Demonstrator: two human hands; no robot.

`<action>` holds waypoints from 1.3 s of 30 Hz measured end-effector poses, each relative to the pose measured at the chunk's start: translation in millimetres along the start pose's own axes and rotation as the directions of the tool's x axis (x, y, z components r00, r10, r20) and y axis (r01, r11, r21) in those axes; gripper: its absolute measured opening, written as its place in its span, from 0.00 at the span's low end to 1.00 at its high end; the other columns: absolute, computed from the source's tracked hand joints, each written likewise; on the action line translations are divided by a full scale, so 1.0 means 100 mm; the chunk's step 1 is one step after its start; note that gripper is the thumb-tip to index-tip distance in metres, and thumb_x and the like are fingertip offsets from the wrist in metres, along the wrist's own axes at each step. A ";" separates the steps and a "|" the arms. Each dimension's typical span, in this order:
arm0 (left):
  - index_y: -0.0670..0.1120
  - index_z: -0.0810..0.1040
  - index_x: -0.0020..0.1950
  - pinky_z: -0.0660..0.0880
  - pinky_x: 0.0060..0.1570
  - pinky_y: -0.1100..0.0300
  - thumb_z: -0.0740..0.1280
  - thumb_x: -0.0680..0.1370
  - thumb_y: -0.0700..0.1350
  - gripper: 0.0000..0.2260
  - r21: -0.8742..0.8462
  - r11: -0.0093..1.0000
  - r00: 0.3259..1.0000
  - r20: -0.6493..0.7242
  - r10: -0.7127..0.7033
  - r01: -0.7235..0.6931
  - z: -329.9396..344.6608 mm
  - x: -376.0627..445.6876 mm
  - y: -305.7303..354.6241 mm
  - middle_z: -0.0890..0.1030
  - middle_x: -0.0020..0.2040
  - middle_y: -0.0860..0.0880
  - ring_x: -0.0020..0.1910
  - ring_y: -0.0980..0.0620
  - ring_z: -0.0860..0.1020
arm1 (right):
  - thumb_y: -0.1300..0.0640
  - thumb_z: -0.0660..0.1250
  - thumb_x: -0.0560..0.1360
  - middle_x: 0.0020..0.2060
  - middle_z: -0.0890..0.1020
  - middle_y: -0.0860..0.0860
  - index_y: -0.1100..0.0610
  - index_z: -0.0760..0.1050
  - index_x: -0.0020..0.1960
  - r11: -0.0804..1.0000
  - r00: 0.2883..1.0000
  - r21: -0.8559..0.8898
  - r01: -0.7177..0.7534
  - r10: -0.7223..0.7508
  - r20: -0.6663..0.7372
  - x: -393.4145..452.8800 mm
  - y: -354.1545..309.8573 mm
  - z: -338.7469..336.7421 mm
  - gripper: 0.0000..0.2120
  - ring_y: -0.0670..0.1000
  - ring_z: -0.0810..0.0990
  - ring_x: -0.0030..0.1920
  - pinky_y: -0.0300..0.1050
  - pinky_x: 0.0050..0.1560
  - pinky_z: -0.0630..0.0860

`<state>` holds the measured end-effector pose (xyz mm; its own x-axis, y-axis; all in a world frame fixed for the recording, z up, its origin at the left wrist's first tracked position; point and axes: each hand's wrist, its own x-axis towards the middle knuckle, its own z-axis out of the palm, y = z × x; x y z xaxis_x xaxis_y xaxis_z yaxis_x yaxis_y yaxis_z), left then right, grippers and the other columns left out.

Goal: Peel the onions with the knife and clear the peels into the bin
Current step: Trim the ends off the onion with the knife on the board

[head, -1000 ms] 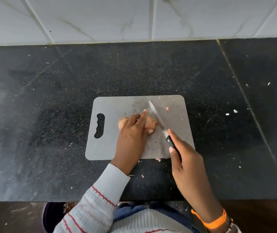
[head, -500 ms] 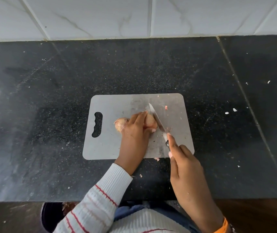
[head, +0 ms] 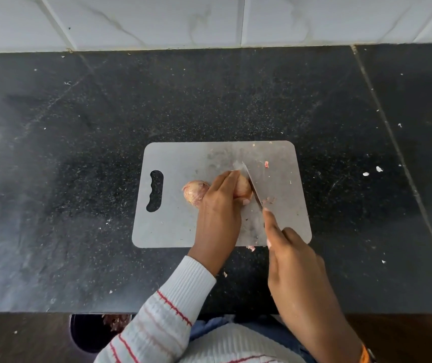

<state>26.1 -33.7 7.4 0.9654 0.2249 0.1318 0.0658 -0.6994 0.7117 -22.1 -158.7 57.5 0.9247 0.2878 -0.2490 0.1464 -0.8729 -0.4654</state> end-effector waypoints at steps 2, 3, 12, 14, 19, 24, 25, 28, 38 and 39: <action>0.38 0.74 0.64 0.66 0.56 0.64 0.67 0.71 0.31 0.21 -0.003 1.000 1.000 -0.009 -0.016 0.016 0.00 0.01 0.01 0.77 0.62 0.42 0.57 0.43 0.77 | 0.60 0.54 0.80 0.52 0.71 0.50 0.48 0.43 0.77 1.000 1.000 -0.005 0.006 -0.006 -0.005 0.07 -0.01 0.03 0.31 0.52 0.77 0.48 0.44 0.45 0.72; 0.38 0.74 0.64 0.64 0.55 0.66 0.66 0.71 0.31 0.21 -0.004 1.000 1.000 -0.010 -0.021 0.021 0.00 0.00 0.01 0.77 0.62 0.42 0.57 0.44 0.76 | 0.60 0.55 0.79 0.52 0.71 0.51 0.49 0.45 0.77 1.000 1.000 -0.008 0.015 -0.015 -0.018 0.13 0.00 0.06 0.31 0.53 0.78 0.48 0.46 0.46 0.74; 0.38 0.74 0.64 0.72 0.60 0.50 0.65 0.71 0.31 0.20 -0.028 0.999 0.999 -0.037 -0.029 0.028 0.01 -0.01 0.02 0.77 0.62 0.42 0.60 0.43 0.75 | 0.63 0.57 0.79 0.49 0.74 0.53 0.52 0.52 0.76 0.998 1.000 0.062 0.011 -0.009 -0.027 0.20 0.10 0.19 0.29 0.56 0.78 0.48 0.50 0.47 0.75; 0.38 0.73 0.65 0.71 0.60 0.49 0.65 0.72 0.32 0.21 -0.022 0.998 0.998 -0.043 -0.052 0.051 0.02 -0.03 0.03 0.76 0.63 0.42 0.60 0.44 0.75 | 0.64 0.58 0.78 0.48 0.75 0.54 0.53 0.55 0.76 0.995 0.999 0.096 0.020 -0.015 -0.049 0.23 0.14 0.25 0.29 0.57 0.79 0.47 0.53 0.47 0.77; 0.41 0.73 0.61 0.65 0.48 0.71 0.69 0.72 0.35 0.18 -0.112 0.987 0.993 -0.005 -0.115 0.114 0.00 -0.04 0.03 0.74 0.56 0.49 0.51 0.53 0.72 | 0.63 0.57 0.78 0.55 0.71 0.52 0.50 0.46 0.77 1.000 0.999 -0.010 0.012 -0.013 -0.034 0.13 0.20 0.29 0.32 0.58 0.79 0.49 0.52 0.48 0.76; 0.43 0.69 0.58 0.67 0.41 0.76 0.71 0.72 0.37 0.18 -0.155 0.978 0.989 0.065 -0.130 0.138 -0.03 -0.04 0.04 0.72 0.48 0.53 0.41 0.63 0.70 | 0.64 0.58 0.78 0.55 0.71 0.53 0.49 0.47 0.77 0.998 0.998 -0.052 0.021 -0.024 -0.054 0.15 0.26 0.33 0.33 0.59 0.80 0.46 0.54 0.45 0.77; 0.43 0.68 0.58 0.67 0.42 0.76 0.71 0.72 0.36 0.19 -0.156 0.978 0.989 0.071 -0.127 0.137 -0.03 -0.04 0.05 0.72 0.48 0.53 0.41 0.64 0.69 | 0.64 0.58 0.78 0.56 0.71 0.53 0.48 0.46 0.77 0.998 0.999 -0.055 0.015 -0.017 -0.046 0.15 0.27 0.33 0.33 0.59 0.79 0.47 0.53 0.46 0.77; 0.44 0.67 0.63 0.66 0.46 0.71 0.70 0.72 0.36 0.22 -0.211 0.966 0.988 0.052 -0.144 0.152 -0.07 -0.01 0.08 0.73 0.54 0.52 0.48 0.58 0.71 | 0.63 0.57 0.79 0.56 0.71 0.53 0.48 0.46 0.77 0.998 0.998 -0.056 0.026 -0.029 -0.055 0.15 0.29 0.36 0.33 0.59 0.79 0.47 0.53 0.47 0.77; 0.48 0.72 0.63 0.73 0.61 0.52 0.71 0.70 0.52 0.23 -0.563 0.726 0.917 0.188 -0.352 0.394 -0.25 0.02 0.12 0.75 0.61 0.46 0.59 0.50 0.75 | 0.61 0.56 0.79 0.58 0.68 0.51 0.48 0.39 0.77 0.993 1.000 -0.119 0.015 -0.016 -0.010 0.20 0.36 0.37 0.34 0.55 0.79 0.50 0.48 0.50 0.76; 0.48 0.71 0.63 0.73 0.59 0.55 0.71 0.71 0.50 0.22 -0.592 0.692 0.908 0.210 -0.363 0.413 -0.26 0.02 0.12 0.75 0.61 0.46 0.60 0.50 0.75 | 0.61 0.57 0.79 0.58 0.68 0.51 0.49 0.40 0.77 0.993 1.000 -0.113 0.017 -0.019 -0.016 0.21 0.36 0.37 0.34 0.54 0.79 0.50 0.47 0.50 0.76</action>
<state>22.5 -23.8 33.7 0.9055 0.3157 -0.2834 0.2953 0.0106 0.9554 -10.9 -169.4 4.0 0.9272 0.2981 -0.2269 0.2010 -0.9069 -0.3702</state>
